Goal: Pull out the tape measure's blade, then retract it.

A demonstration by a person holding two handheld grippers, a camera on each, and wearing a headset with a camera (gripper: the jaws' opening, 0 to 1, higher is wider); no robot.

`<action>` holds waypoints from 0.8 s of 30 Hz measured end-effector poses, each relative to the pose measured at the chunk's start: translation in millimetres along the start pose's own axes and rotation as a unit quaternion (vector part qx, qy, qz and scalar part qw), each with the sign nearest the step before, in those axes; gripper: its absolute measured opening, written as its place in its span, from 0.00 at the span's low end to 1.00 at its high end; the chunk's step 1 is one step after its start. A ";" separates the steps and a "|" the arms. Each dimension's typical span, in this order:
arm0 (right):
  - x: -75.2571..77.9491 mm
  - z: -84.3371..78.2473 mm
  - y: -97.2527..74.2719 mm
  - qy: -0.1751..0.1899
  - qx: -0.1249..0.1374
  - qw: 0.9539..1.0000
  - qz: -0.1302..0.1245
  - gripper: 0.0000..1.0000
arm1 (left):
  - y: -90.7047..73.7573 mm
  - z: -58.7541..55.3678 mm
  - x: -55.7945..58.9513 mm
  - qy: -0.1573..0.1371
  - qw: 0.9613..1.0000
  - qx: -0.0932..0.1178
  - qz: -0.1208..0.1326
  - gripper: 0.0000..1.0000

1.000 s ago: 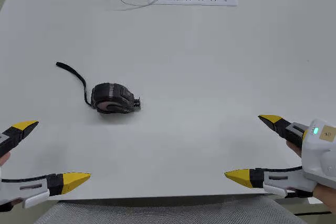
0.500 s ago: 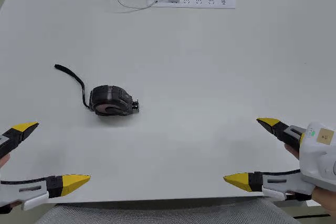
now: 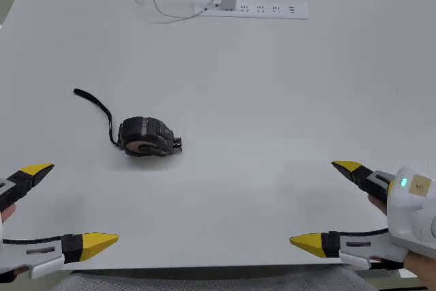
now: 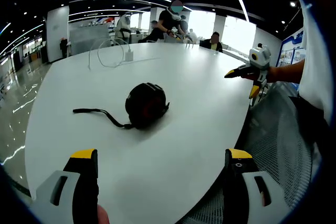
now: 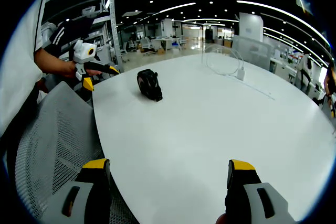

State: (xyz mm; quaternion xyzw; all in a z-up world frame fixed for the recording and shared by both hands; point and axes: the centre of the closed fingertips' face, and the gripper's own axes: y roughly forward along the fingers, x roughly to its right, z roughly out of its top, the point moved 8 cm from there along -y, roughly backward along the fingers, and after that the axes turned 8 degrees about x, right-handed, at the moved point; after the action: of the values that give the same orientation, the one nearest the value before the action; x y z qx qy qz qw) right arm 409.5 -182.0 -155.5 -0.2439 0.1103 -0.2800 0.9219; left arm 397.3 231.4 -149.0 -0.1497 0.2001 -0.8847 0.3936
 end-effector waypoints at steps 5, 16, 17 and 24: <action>0.2 0.7 4.9 0.000 0.000 1.000 0.005 0.91 | 5.4 1.2 0.1 0.000 1.000 0.001 -0.005 0.99; 5.0 5.8 16.5 -0.003 0.004 1.000 0.015 0.91 | 12.0 6.0 -3.9 0.004 1.000 0.003 -0.011 0.99; 5.3 6.6 16.9 -0.004 0.004 1.000 0.015 0.91 | 12.3 6.4 -4.3 0.004 1.000 0.004 -0.011 0.99; 9.3 10.1 22.3 -0.008 0.007 1.000 0.020 0.91 | 18.4 8.4 -7.8 0.006 1.000 0.008 -0.016 0.99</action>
State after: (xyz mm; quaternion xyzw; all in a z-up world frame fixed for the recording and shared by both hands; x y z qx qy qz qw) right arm 430.9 -167.3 -158.9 -0.2373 0.1054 -0.2605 0.9299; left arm 417.7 224.1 -151.2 -0.1445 0.1929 -0.8931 0.3798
